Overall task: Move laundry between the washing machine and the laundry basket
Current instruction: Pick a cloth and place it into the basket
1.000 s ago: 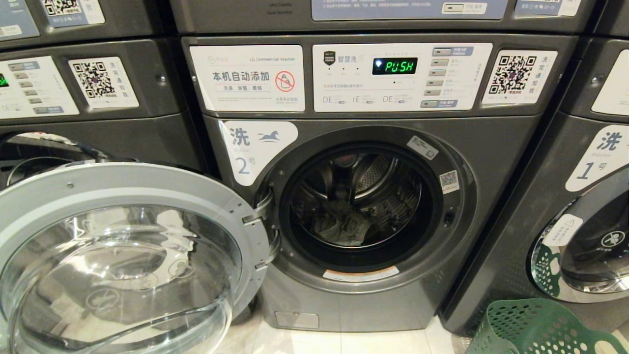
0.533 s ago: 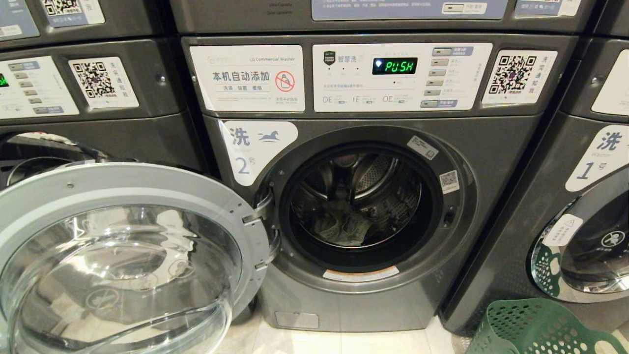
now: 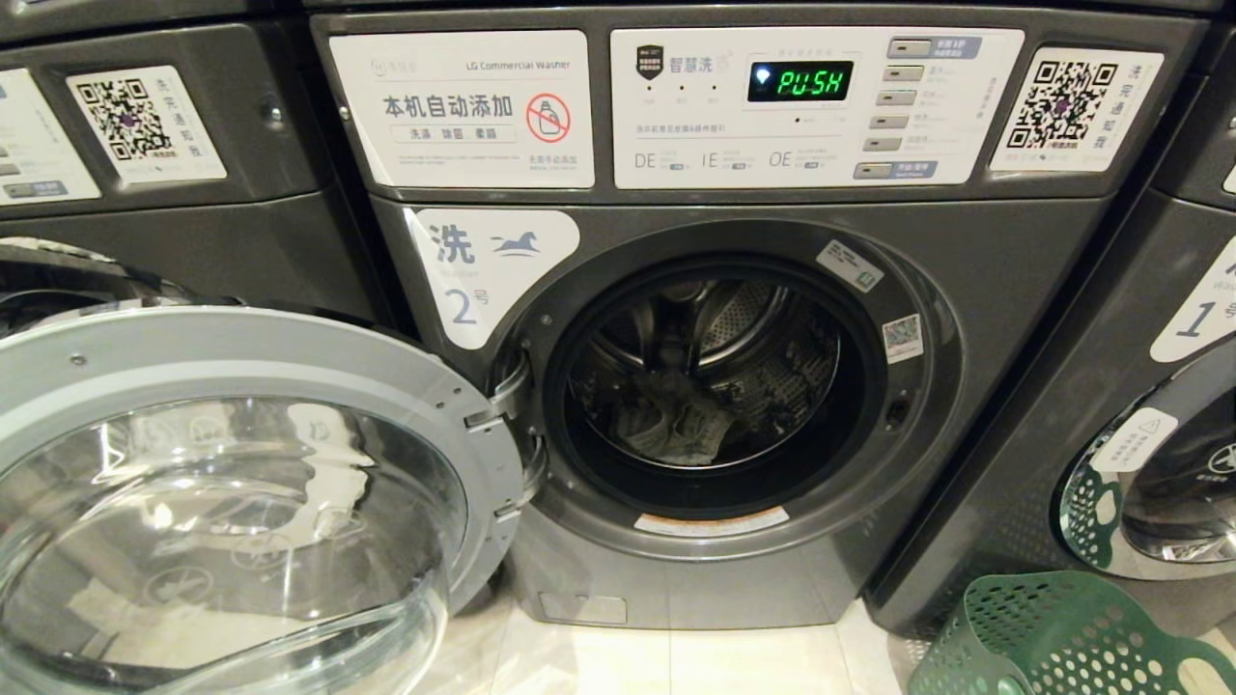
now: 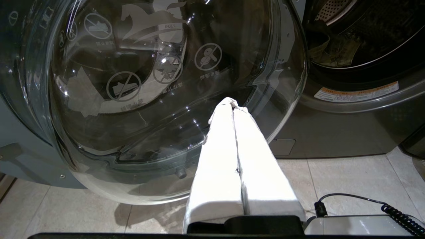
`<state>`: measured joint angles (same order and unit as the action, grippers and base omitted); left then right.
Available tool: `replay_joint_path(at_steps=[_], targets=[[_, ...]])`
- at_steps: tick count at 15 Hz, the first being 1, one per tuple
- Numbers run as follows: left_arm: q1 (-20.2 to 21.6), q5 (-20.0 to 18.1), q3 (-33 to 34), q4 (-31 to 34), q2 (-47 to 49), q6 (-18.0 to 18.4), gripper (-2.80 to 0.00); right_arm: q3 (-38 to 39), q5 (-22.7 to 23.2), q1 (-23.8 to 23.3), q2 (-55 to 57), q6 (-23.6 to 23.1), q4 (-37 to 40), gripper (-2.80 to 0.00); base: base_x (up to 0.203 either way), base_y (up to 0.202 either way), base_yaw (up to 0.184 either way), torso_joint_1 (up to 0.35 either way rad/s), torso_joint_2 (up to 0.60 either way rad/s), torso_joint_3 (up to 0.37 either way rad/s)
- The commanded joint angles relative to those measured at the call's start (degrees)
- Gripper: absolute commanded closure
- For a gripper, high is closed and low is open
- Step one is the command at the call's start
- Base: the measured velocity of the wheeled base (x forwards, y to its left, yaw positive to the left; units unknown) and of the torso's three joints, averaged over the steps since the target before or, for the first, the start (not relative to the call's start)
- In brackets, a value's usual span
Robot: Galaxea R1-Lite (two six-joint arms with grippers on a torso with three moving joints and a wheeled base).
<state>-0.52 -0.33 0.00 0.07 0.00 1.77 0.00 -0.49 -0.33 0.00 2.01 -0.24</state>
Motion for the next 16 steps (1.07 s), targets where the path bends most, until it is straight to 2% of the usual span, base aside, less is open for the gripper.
replay_joint_path(at_steps=[1,12,16], targets=[[0.0,-0.02,0.0,0.01,0.08,-0.1,0.0,0.0,-0.04,-0.02,0.09,-0.07,-0.02,0.0,0.0,0.0,0.0,0.002,0.0,-0.069],[0.0,-0.02,0.0,0.1,0.09,-0.01,0.0,0.0,0.05,-0.02,0.09,-0.56,-0.02,0.0,0.0,0.0,0.0,0.0,0.0,-0.003],[0.0,-0.02,0.0,0.1,0.0,-0.01,0.0,0.0,0.03,-0.02,0.09,-0.51,-0.02,0.0,-0.001,-0.008,0.15,0.003,0.0,0.003]])
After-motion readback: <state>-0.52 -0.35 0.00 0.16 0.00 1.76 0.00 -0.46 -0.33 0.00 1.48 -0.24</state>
